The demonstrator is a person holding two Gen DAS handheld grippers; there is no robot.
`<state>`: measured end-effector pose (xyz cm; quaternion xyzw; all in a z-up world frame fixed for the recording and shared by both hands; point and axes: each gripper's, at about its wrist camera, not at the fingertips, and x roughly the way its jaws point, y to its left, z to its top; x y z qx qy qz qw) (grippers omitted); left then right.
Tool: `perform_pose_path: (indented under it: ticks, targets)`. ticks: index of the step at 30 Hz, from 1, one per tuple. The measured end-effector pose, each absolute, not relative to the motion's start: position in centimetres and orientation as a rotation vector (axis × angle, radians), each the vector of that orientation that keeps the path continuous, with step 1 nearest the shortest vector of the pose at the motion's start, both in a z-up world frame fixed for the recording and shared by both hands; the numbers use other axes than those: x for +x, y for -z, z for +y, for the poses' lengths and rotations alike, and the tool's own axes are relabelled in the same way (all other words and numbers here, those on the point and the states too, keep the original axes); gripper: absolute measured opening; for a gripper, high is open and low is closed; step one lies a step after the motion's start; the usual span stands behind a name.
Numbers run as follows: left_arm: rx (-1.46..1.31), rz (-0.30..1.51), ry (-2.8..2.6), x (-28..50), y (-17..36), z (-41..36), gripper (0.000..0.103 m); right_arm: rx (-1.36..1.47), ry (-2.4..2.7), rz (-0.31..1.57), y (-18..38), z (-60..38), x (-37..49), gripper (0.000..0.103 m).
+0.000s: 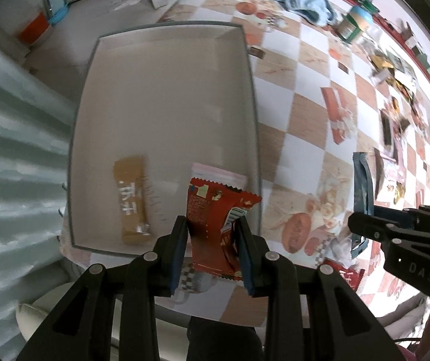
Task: Organize snacks
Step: 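Carry the red packet and light-blue bar over the white tray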
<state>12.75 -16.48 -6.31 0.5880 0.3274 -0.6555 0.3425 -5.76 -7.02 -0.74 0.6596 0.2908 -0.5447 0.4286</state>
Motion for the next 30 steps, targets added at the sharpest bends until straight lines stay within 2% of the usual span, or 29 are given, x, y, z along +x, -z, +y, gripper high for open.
perform_pose_path:
  ticks: [30]
  targets:
    - [1.461,0.879,1.65,16.7,5.9,-19.7,0.035,1.539,1.296,0.785,0.1,-13.2,0.0,0.027]
